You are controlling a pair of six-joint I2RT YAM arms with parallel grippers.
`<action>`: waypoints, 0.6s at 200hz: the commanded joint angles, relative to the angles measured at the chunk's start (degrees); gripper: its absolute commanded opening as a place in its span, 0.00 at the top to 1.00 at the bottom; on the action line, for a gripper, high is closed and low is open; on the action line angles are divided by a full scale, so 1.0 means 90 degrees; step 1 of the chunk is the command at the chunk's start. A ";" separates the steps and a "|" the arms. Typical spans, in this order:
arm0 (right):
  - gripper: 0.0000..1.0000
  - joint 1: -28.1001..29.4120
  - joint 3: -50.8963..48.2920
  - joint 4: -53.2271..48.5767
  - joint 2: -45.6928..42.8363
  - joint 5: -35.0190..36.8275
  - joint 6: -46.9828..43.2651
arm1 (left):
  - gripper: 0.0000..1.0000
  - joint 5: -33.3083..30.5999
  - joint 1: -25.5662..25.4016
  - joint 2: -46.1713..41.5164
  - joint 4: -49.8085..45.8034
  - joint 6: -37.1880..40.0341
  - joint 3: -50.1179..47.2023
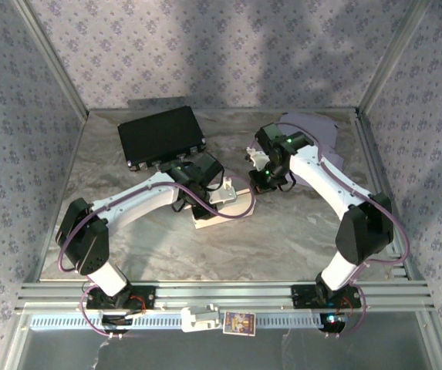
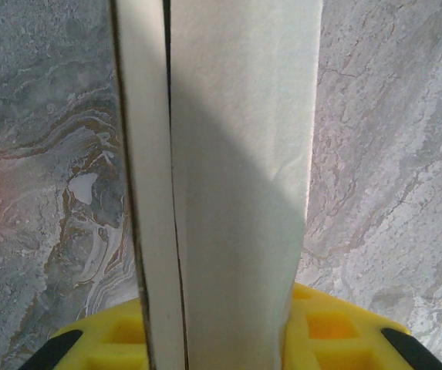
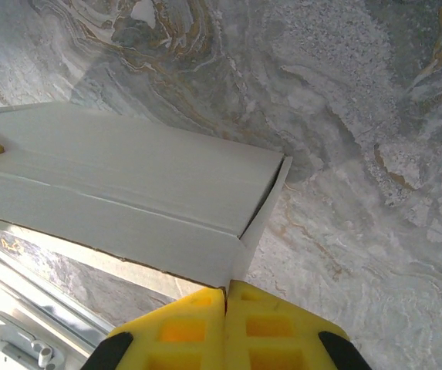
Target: Fold the paper box
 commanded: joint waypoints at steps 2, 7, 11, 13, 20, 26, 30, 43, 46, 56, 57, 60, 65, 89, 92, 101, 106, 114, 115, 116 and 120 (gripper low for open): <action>1.00 0.0037 0.0325 -0.0219 0.0066 -0.0455 0.0455 | 0.83 -0.0155 0.0015 0.0256 -0.0278 -0.0047 0.0092; 1.00 0.0035 0.0362 -0.0245 0.0078 -0.0460 0.0532 | 0.83 -0.0155 0.0008 0.0258 -0.0276 -0.0048 0.0092; 1.00 0.0028 0.0417 -0.0269 0.0098 -0.0469 0.0571 | 0.83 -0.0157 0.0014 0.0256 -0.0276 -0.0040 0.0086; 1.00 0.0028 0.0445 -0.0279 0.0106 -0.0473 0.0576 | 0.83 -0.0155 0.0009 0.0256 -0.0271 -0.0038 0.0088; 1.00 0.0028 0.0534 -0.0364 0.0154 -0.0472 0.0586 | 0.83 -0.0155 0.0014 0.0264 -0.0276 -0.0037 0.0082; 1.00 0.0028 0.0612 -0.0426 0.0201 -0.0448 0.0615 | 0.83 -0.0156 0.0014 0.0266 -0.0276 -0.0038 0.0084; 1.00 0.0028 0.0667 -0.0464 0.0232 -0.0446 0.0623 | 0.83 -0.0155 0.0009 0.0266 -0.0276 -0.0037 0.0093; 1.00 0.0028 0.0775 -0.0563 0.0312 -0.0456 0.0625 | 0.82 -0.0154 0.0010 0.0266 -0.0269 -0.0037 0.0091; 1.00 0.0028 0.0790 -0.0575 0.0329 -0.0455 0.0627 | 0.82 -0.0155 0.0015 0.0266 -0.0268 -0.0037 0.0096; 1.00 0.0028 0.0826 -0.0693 0.0381 -0.0548 0.0636 | 0.82 -0.0155 0.0009 0.0281 -0.0267 -0.0028 0.0106; 1.00 0.0028 0.0829 -0.0703 0.0381 -0.0578 0.0632 | 0.82 -0.0155 0.0008 0.0278 -0.0271 -0.0032 0.0108; 1.00 0.0023 0.0837 -0.0727 0.0396 -0.0599 0.0622 | 0.82 -0.0155 0.0011 0.0276 -0.0269 -0.0033 0.0110; 1.00 0.0018 0.0851 -0.0715 0.0395 -0.0593 0.0615 | 0.82 -0.0155 0.0017 0.0276 -0.0267 -0.0029 0.0106; 1.00 -0.0002 0.0899 -0.0745 0.0434 -0.0688 0.0689 | 0.82 -0.0155 0.0009 0.0288 -0.0271 -0.0028 0.0109; 1.00 -0.0001 0.0896 -0.0737 0.0436 -0.0664 0.0686 | 0.82 -0.0155 0.0013 0.0286 -0.0256 -0.0029 0.0095; 1.00 -0.0001 0.0866 -0.0686 0.0436 -0.0590 0.0658 | 0.82 -0.0155 0.0009 0.0296 -0.0256 -0.0042 0.0102; 1.00 0.0008 0.0831 -0.0653 0.0431 -0.0566 0.0635 | 0.82 -0.0157 0.0011 0.0295 -0.0257 -0.0037 0.0105; 1.00 0.0017 0.0729 -0.0589 0.0401 -0.0512 0.0617 | 0.82 -0.0146 0.0016 0.0300 -0.0256 -0.0042 0.0101; 1.00 0.0013 0.0712 -0.0582 0.0392 -0.0508 0.0617 | 0.82 -0.0146 0.0017 0.0298 -0.0256 -0.0040 0.0106; 1.00 0.0015 0.0699 -0.0574 0.0391 -0.0501 0.0617 | 0.82 -0.0145 0.0012 0.0296 -0.0252 -0.0043 0.0108; 1.00 0.0018 0.0631 -0.0527 0.0359 -0.0488 0.0612 | 0.82 -0.0137 0.0008 0.0295 -0.0256 -0.0047 0.0094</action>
